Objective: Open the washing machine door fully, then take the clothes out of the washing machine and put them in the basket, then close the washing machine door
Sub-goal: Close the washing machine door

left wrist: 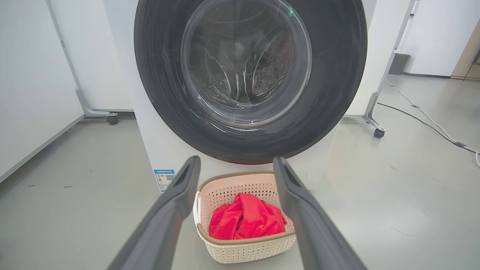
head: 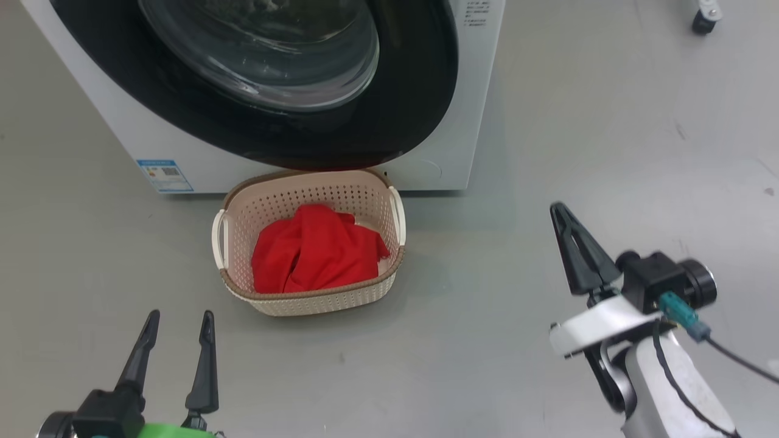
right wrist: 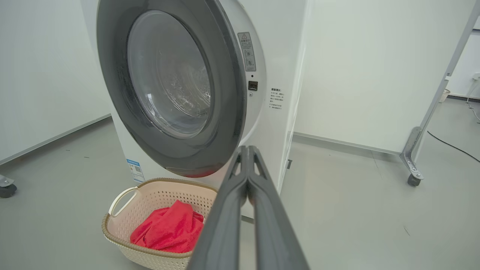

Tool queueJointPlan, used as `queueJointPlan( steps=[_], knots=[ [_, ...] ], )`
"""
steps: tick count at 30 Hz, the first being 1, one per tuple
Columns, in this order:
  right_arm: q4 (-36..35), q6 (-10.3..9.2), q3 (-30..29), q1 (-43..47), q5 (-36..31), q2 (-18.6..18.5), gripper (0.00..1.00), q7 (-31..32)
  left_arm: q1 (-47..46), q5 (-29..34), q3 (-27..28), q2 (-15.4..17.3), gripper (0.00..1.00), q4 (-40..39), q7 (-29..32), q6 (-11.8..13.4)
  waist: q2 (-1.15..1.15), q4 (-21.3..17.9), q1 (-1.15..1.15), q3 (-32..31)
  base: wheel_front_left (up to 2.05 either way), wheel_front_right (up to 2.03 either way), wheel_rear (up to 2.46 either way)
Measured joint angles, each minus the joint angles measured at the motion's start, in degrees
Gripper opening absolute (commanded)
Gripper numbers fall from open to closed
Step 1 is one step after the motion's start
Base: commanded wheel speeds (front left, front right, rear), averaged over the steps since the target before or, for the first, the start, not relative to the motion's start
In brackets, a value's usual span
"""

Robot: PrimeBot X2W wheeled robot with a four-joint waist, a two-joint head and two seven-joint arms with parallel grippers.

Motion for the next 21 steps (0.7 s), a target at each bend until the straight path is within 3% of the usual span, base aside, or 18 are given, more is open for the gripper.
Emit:
queueJointPlan(
  steps=[21],
  knots=[
    [7.0, 1.90, 0.1, -27.1, 0.3, -0.5, 0.00, 5.0, -9.0, 0.5, -2.1, -1.9, 1.00, -0.4, -0.6, -1.7, 0.00, 8.0, 0.00, 9.4, 0.00, 0.00, 0.00]
  ],
)
